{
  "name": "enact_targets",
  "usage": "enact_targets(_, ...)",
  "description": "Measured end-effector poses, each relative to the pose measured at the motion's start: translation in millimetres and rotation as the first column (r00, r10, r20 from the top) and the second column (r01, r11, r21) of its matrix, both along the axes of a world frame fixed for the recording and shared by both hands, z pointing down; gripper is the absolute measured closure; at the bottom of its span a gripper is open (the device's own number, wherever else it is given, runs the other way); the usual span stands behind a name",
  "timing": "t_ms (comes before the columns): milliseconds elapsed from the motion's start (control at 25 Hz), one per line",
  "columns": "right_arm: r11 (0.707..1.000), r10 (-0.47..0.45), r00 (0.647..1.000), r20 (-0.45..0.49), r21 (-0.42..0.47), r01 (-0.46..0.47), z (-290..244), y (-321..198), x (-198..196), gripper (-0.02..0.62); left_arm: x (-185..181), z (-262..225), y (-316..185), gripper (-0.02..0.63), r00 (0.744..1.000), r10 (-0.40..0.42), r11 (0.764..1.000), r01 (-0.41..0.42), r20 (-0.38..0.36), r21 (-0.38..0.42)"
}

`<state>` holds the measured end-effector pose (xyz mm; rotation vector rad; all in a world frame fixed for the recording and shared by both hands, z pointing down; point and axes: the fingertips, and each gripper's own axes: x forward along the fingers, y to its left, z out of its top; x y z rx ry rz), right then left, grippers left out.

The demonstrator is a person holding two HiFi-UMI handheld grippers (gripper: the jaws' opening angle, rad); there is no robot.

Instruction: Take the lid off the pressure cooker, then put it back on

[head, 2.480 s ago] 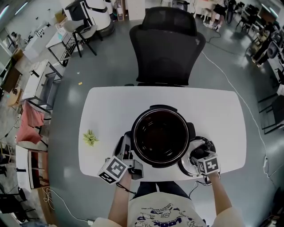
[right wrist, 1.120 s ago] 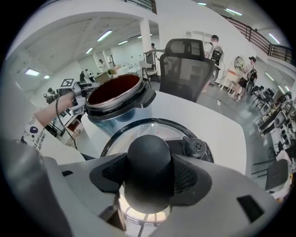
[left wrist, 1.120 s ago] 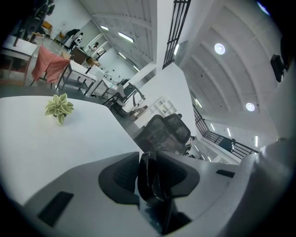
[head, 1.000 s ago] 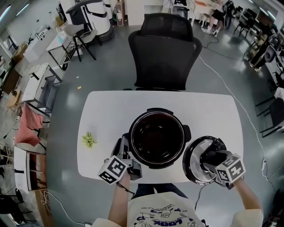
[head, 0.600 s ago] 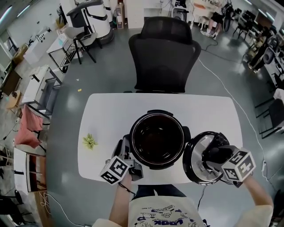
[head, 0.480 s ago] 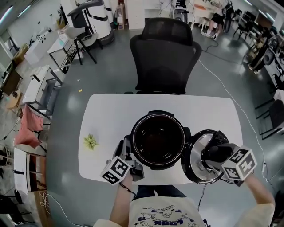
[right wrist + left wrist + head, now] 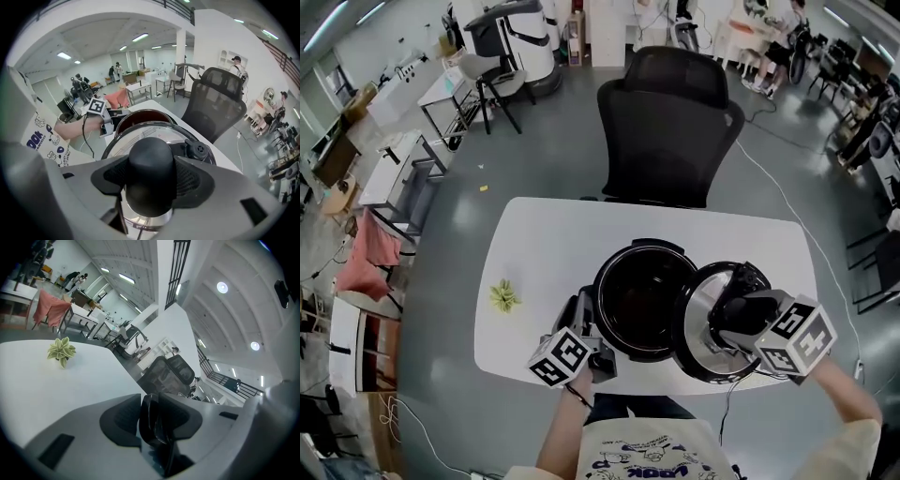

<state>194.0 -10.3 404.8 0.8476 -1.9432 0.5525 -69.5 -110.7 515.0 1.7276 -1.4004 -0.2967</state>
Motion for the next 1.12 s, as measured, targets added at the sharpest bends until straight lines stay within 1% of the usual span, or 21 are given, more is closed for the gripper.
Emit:
enact_targets(200,0.997,-0.071,0.997,0.025,0.014,0.07,-4,-25,-36,0.299,0,0,-3,0.477,1.0,0.002,1.0,-0.002,-0.007,0.004)
enact_targets(480,0.985,-0.172,0.985,0.003,0.014,0.172,-1,-47,-79,0.299,-4,-3,0,0.479,1.0,0.003,1.0,-0.003,-0.001,0.004)
enact_targets(680,0.98,-0.2,0.98,0.019,0.006,0.2,1,-62,-99,0.299,-4,-5,-4,0.479,1.0,0.0,1.0,0.0,-0.002,0.007)
enact_targets(920,0.973,-0.231,0.973,-0.014,0.015,0.231,10,-76,-116,0.299,-3,-3,-5,0.479,1.0,-0.002,1.0,0.002,-0.004,0.009)
enact_targets(1120,0.971,-0.24,0.971,-0.015,0.009,0.241,17,-81,-130,0.299,-7,-1,-6,0.479,1.0,0.007,1.0,-0.007,-0.009,0.005)
